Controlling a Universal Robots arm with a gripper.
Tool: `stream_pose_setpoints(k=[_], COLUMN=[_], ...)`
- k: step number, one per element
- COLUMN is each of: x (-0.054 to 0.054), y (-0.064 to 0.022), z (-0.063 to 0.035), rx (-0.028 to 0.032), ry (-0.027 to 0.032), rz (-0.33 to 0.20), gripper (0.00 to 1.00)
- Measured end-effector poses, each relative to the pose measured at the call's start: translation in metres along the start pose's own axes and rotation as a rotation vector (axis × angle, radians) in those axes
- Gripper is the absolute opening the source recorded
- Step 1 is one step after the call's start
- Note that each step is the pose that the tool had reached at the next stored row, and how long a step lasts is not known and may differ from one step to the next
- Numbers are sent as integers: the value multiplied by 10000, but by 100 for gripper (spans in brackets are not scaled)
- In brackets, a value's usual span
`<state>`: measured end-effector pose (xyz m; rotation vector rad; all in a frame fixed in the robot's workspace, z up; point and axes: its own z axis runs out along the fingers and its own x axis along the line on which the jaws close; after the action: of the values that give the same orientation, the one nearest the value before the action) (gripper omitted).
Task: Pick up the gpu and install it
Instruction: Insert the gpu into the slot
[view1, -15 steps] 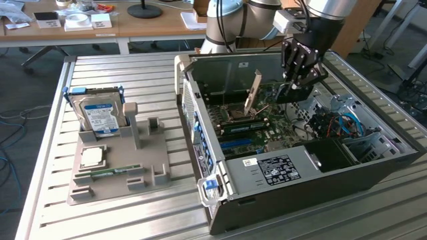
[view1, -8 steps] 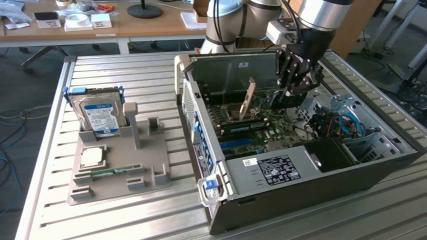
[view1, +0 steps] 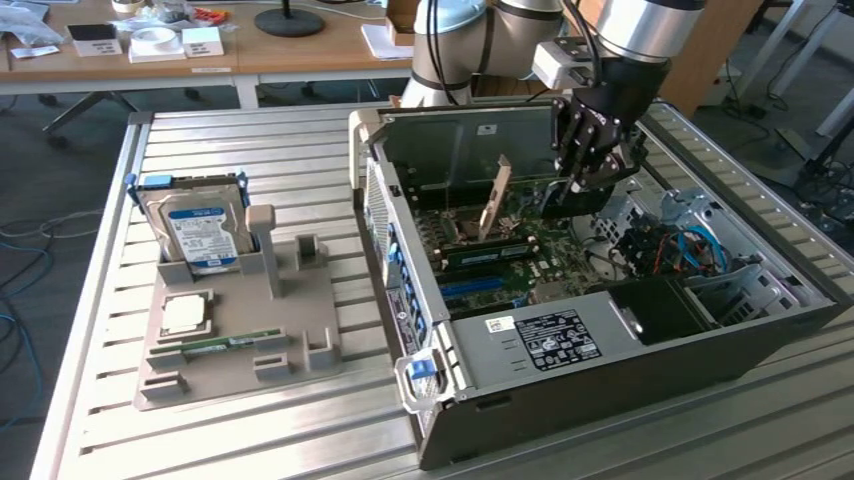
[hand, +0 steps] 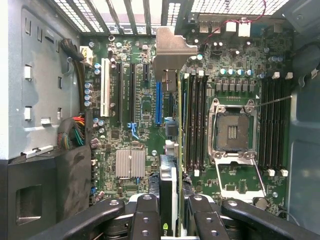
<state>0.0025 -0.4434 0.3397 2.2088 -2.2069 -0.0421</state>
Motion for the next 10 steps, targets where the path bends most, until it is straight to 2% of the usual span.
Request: stream_pose_setpoints(k=[10], x=[0], y=[43], z=[54], rx=[28], ry=[-1], rz=[0], gripper=[27])
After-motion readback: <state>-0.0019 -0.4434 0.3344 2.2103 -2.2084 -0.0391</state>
